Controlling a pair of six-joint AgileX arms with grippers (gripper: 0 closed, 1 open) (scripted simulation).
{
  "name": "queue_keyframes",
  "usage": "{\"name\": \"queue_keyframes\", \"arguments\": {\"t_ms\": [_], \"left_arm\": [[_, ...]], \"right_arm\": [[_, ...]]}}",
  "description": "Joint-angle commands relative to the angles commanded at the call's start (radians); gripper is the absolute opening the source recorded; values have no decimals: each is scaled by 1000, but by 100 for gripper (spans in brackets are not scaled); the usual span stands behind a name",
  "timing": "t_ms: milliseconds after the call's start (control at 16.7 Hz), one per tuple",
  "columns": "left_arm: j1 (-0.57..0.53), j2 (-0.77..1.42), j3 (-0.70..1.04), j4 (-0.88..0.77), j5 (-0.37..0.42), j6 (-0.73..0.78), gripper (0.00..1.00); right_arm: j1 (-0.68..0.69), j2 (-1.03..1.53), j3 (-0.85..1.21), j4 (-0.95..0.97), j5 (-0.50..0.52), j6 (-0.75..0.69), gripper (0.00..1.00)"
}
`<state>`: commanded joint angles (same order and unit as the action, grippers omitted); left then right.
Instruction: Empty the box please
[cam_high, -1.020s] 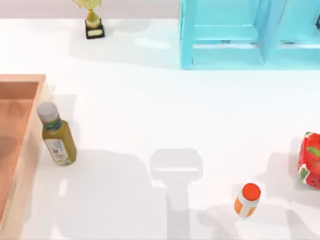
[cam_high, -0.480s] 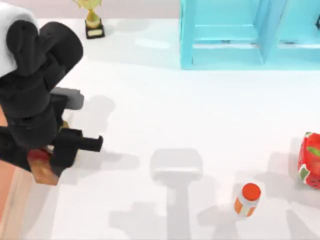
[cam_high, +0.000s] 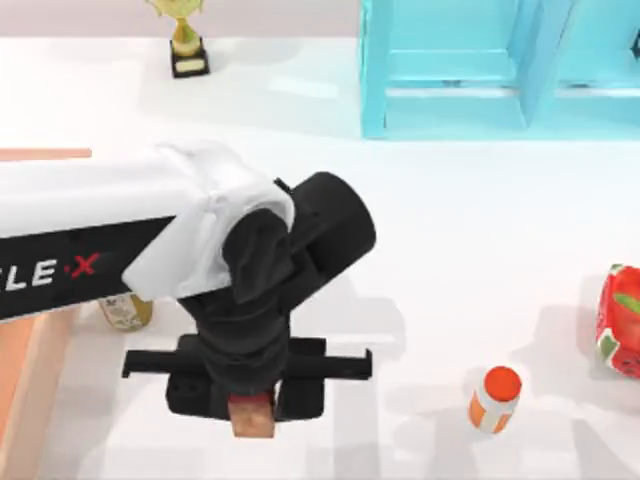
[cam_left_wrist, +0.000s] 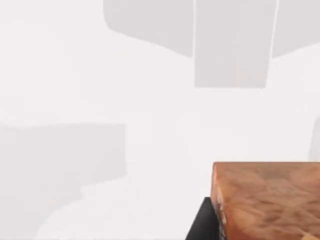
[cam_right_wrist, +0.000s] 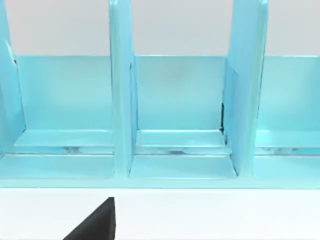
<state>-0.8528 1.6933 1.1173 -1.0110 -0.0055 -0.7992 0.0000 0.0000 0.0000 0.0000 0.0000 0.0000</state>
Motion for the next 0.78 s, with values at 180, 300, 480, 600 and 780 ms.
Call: {"name": "queue_keyframes", "arguments": {"t_ms": [180,300,480,600,780], "left_arm": [[-23,24,-7,47,4,-47,0],[-23,24,-7,47,4,-47,0],[-19,22,-7,48,4,-45,0],[-19,37,-28,78,3,-44,0],[-20,68,-71,162,3,-44,0]], "right_arm": [[0,0,0,0,0,0,100],[0,0,0,0,0,0,100],[0,0,0,0,0,0,100],[0,0,0,0,0,0,100],[0,0,0,0,0,0,100]]}}
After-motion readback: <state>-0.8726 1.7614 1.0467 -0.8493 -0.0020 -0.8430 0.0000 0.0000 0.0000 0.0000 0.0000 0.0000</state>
